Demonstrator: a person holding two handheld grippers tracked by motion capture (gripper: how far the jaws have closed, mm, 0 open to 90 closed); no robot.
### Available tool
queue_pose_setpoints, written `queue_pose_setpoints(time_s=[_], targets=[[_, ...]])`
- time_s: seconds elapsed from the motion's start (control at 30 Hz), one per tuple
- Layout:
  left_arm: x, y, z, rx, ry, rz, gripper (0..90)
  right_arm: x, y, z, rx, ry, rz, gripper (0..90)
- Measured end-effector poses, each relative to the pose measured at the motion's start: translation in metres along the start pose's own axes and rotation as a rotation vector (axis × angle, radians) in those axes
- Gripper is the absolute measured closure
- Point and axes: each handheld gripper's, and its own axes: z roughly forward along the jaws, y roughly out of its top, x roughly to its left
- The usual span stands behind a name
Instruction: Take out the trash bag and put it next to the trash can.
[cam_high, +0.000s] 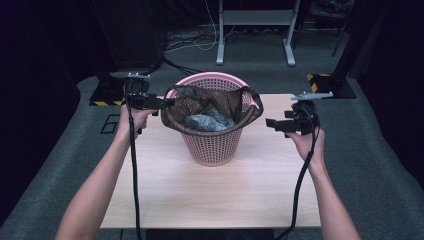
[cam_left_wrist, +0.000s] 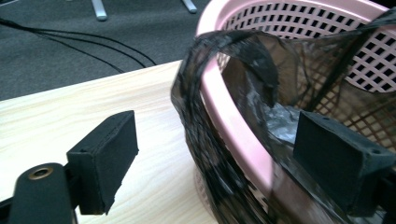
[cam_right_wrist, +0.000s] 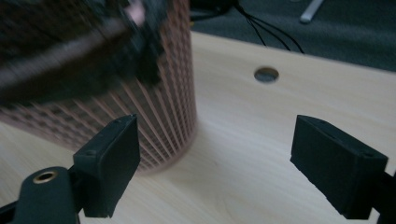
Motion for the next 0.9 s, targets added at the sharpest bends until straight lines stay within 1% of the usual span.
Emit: queue_pose_setpoints(time_s=[0.07,0.1,0.17,0.27,0.33,0.4,0.43,0.47,0.5,0.57,0.6,0.67,0.7,0.73,0.77,0.8,0.87,0.9], targets=[[0.001,0.003,0.003,0.004,0.007,0.000,15.4,0.008,0.020,-0.001,-0.012,0.021,-0.022,17.9],[0.002,0.005,0.004,0.006,0.010,0.005,16.3,0.012,0.028,-0.001,-0.013,0.021,-0.032,20.0],[0.003,0.007,0.008,0.013,0.014,-0.005,19.5,0.019,0.042,0.002,-0.012,0.029,-0.053,23.0],[0.004,0.010,0.015,0.018,0.017,-0.016,26.9,0.028,0.059,0.009,0.000,0.021,-0.087,27.0],[0.005,0.013,0.019,0.020,0.020,-0.022,31.9,0.031,0.069,0.016,0.012,0.012,-0.091,30.6],[0.005,0.015,0.023,0.021,0.017,-0.030,37.9,0.031,0.074,0.021,0.023,0.010,-0.083,33.0],[0.005,0.016,0.025,0.019,0.012,-0.029,40.8,0.031,0.077,0.025,0.026,0.005,-0.078,35.6],[0.004,0.016,0.026,0.018,0.017,-0.026,46.5,0.030,0.080,0.030,0.036,0.004,-0.068,37.7],[0.004,0.016,0.028,0.023,0.019,-0.013,49.6,0.030,0.081,0.033,0.040,-0.001,-0.060,39.8],[0.001,0.017,0.029,0.020,0.010,-0.011,56.9,0.029,0.083,0.039,0.051,-0.003,-0.045,46.7],[0.000,0.017,0.030,0.019,0.011,-0.002,60.7,0.028,0.084,0.041,0.050,-0.004,-0.038,50.7],[-0.004,0.018,0.030,0.021,0.022,0.019,66.3,0.028,0.085,0.043,0.055,-0.012,-0.043,58.3],[-0.006,0.018,0.030,0.025,0.038,0.037,67.8,0.028,0.086,0.044,0.055,-0.012,-0.040,62.1],[-0.007,0.019,0.031,0.025,0.047,0.044,68.4,0.028,0.086,0.045,0.060,-0.014,-0.039,66.3],[-0.007,0.019,0.031,0.028,0.050,0.049,68.6,0.027,0.087,0.045,0.066,-0.016,-0.045,68.5],[-0.007,0.019,0.031,0.026,0.050,0.046,68.7,0.027,0.087,0.046,0.072,-0.019,-0.037,72.0],[-0.007,0.019,0.031,0.022,0.048,0.036,68.8,0.027,0.088,0.046,0.074,-0.018,-0.044,77.0],[-0.007,0.019,0.030,0.021,0.048,0.034,68.9,0.027,0.088,0.047,0.073,-0.019,-0.045,80.8]])
